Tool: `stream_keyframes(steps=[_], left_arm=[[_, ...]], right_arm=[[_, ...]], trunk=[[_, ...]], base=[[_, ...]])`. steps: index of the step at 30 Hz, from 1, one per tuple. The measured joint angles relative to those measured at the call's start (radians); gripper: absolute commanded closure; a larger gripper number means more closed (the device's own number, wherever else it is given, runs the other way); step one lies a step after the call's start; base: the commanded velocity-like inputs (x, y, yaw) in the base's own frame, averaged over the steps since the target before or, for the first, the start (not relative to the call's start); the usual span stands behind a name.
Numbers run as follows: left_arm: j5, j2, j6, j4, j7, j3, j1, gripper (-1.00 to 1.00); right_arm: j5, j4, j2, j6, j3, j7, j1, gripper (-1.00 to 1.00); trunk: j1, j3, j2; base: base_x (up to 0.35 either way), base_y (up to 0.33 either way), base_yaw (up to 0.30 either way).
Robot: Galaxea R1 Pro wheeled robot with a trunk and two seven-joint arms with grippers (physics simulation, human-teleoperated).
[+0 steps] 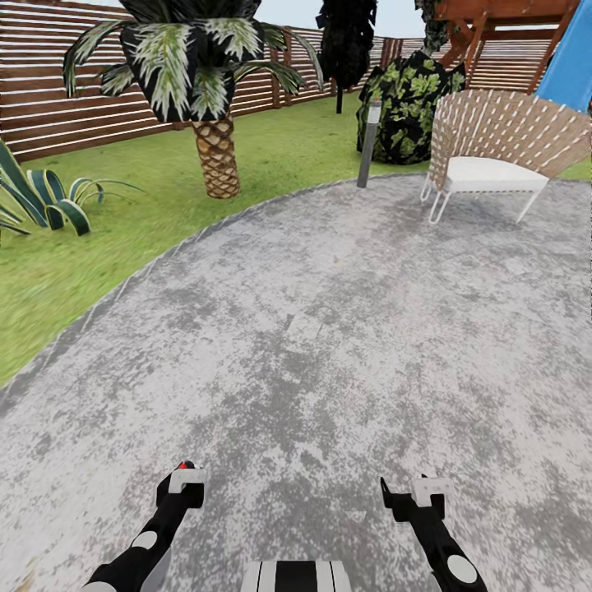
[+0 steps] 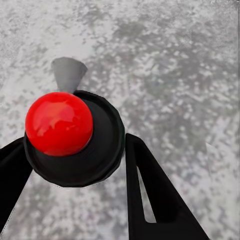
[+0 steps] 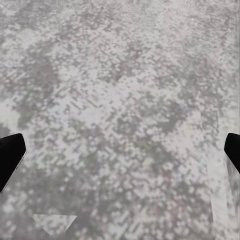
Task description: Pick up the pesticide atomizer in the garden and spray insectifuge to fully cover both potted plants in the garden.
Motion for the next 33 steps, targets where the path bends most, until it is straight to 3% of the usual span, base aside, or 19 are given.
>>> stream_keyframes(steps=[9,33], left_arm=[[0.0,0.0,0.004,0.002,0.0,0.0,0.001,1.0],[0.0,0.0,0.007,0.003,0.0,0.0,0.002,1.0]], right_arm=[[0.0,-0.003,-0.005,0.0,-0.002,0.002,0.001,-1.0],[0.0,-0.003,-0.006,-0.001,-0.002,0.001,0.002,-1.0]], trunk=[[-0.004,0.037,0.002],[-0.021,0.165,0.021]], base=[[0.0,0.0,0.0],[0.0,0.0,0.0]])
